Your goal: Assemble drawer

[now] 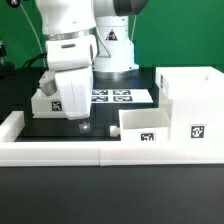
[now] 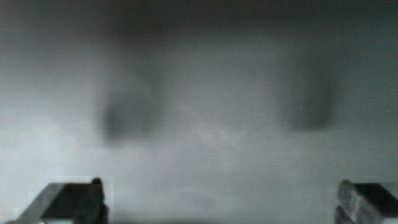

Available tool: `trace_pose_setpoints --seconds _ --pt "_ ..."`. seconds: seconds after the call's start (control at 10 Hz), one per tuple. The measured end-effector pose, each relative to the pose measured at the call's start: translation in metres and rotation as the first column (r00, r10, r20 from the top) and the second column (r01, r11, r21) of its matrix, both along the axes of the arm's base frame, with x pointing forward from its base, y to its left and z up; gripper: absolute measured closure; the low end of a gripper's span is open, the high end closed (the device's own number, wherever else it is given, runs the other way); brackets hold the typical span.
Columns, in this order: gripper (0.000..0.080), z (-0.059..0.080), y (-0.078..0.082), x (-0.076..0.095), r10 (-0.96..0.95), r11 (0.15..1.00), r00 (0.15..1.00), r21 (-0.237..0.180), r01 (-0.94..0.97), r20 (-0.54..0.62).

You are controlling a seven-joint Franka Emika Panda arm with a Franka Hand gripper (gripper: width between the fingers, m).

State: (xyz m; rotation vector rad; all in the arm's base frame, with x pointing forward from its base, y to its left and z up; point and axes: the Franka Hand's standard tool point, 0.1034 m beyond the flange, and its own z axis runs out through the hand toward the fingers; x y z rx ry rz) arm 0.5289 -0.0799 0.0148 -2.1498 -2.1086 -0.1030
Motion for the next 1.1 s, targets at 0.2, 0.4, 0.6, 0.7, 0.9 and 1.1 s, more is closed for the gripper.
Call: trace_pose_setpoints --seconds 0.2,0.4,0.6,0.7,0.9,1.1 --pt "0.0151 -0.007 0.008 -0.002 -0.033 0.999 0.999 0.034 0.034 -0.022" --pt "0.0151 -0.008 0.017 -0.001 -0.024 0.999 0.999 0.036 0.024 -0.023" --pt "0.0151 -0.007 0.033 0.005 -0.04 0.998 0.999 0.043 0.041 -0.023" --pt "0.0151 -0.004 0.041 0.01 -0.054 0.997 0.998 0.047 0.055 -0.02" --pt "0.0151 -0.001 0.052 0.014 -0.067 0.996 0.998 0.054 0.067 -0.017" --pt "0.0151 -0.001 0.057 0.014 -0.08 0.995 0.997 0.056 0.081 -0.02"
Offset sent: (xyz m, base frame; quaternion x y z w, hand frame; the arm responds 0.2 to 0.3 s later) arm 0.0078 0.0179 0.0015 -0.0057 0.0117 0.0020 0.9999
